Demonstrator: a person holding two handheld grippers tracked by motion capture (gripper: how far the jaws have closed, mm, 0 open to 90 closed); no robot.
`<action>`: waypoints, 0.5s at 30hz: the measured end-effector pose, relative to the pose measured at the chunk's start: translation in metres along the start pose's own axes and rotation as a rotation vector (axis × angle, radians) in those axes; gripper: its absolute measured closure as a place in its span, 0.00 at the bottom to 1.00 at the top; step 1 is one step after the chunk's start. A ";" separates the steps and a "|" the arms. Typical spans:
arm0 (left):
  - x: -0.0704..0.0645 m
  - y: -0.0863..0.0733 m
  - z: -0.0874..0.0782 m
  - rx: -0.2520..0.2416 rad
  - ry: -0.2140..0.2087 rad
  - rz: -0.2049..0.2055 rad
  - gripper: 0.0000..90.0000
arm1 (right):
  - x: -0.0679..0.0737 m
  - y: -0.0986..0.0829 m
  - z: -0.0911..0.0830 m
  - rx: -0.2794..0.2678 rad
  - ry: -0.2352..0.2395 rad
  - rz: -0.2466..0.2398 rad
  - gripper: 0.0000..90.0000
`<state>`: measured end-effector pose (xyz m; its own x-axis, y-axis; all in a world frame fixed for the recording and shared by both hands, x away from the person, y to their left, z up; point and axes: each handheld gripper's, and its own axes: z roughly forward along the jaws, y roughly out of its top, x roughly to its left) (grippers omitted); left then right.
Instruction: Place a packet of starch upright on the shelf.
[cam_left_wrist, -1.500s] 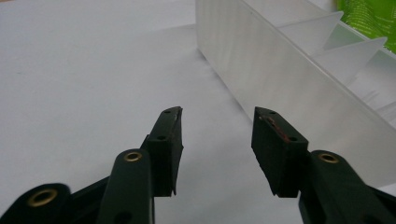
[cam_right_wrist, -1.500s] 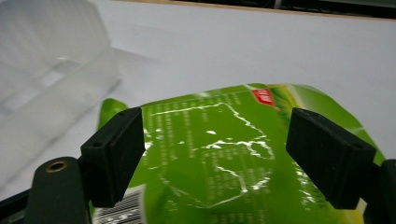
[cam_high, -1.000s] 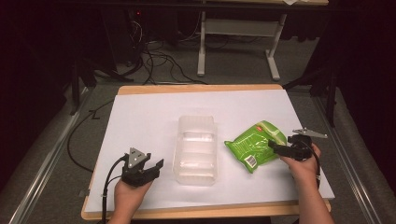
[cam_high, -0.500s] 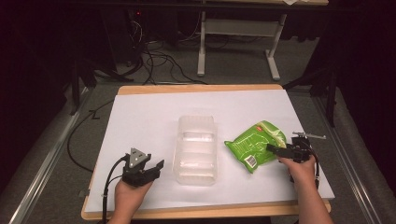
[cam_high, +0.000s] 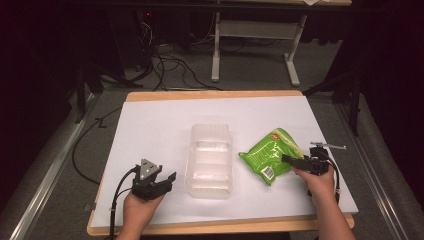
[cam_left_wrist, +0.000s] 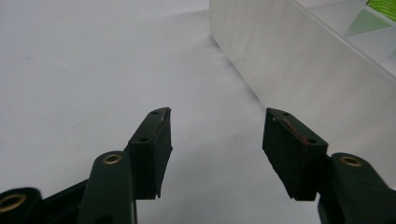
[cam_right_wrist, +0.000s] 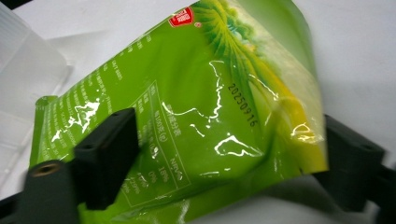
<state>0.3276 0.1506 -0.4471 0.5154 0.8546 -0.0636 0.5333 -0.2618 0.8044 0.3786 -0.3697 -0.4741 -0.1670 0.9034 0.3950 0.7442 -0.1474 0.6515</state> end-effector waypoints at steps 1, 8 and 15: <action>0.000 0.000 0.000 0.001 0.000 0.000 0.48 | 0.000 0.000 0.000 -0.004 0.001 0.002 0.30; -0.001 0.000 0.001 0.007 0.001 0.002 0.48 | -0.004 -0.002 -0.002 -0.022 0.046 0.014 0.67; -0.001 0.000 0.002 0.012 0.004 0.014 0.48 | 0.004 0.001 -0.009 -0.069 0.050 -0.057 0.86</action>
<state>0.3279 0.1492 -0.4483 0.5202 0.8526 -0.0502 0.5341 -0.2788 0.7981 0.3729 -0.3694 -0.4662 -0.2408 0.8902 0.3866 0.6865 -0.1253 0.7162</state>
